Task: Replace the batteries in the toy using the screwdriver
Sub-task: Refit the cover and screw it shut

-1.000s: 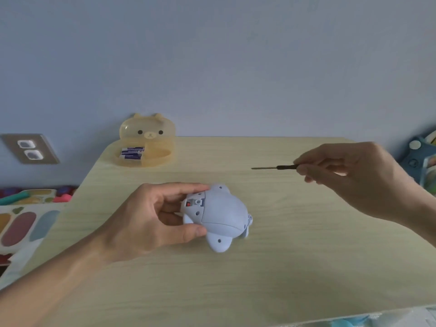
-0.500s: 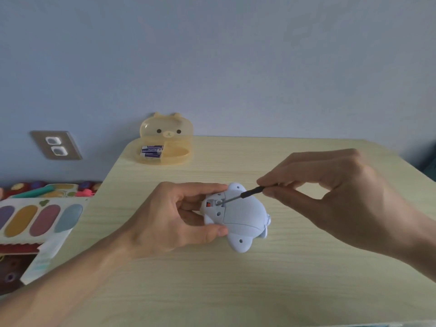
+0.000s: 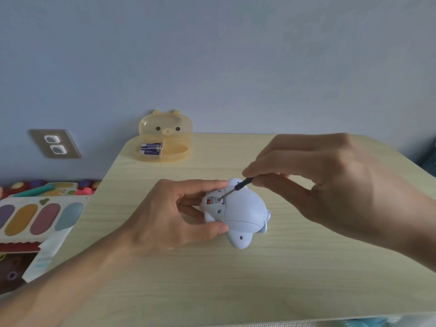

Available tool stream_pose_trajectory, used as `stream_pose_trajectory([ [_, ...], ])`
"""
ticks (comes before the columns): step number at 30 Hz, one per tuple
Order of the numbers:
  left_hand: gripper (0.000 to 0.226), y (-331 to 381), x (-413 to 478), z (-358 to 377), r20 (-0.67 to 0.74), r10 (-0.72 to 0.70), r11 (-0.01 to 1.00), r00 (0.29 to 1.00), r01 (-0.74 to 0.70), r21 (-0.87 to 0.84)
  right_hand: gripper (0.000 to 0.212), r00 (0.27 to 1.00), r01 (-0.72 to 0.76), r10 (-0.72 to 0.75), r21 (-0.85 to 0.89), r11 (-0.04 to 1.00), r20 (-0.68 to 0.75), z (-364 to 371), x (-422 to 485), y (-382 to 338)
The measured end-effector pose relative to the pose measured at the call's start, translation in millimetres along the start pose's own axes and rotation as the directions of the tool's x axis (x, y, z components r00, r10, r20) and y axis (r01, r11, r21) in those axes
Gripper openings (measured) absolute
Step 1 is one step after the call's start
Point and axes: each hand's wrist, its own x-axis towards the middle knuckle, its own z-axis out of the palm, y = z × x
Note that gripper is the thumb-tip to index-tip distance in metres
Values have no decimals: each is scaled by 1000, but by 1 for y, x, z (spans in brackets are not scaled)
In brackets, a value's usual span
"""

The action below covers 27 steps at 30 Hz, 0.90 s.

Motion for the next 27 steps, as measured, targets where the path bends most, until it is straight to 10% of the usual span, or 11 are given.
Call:
stream_pose_trajectory([
  [11,64,-6,1,-1,-17,31,997,999,-29,75,47,996,-59,60,-23,998,66,13,17,-11],
  [20,68,-8,2,-1,-22,40,998,999,-39,53,3,965,-258,237,260,930,109,14,10,-9],
  [27,73,-8,1,1,-36,74,995,997,-72,67,18,980,-192,188,49,980,70,11,5,-5],
])
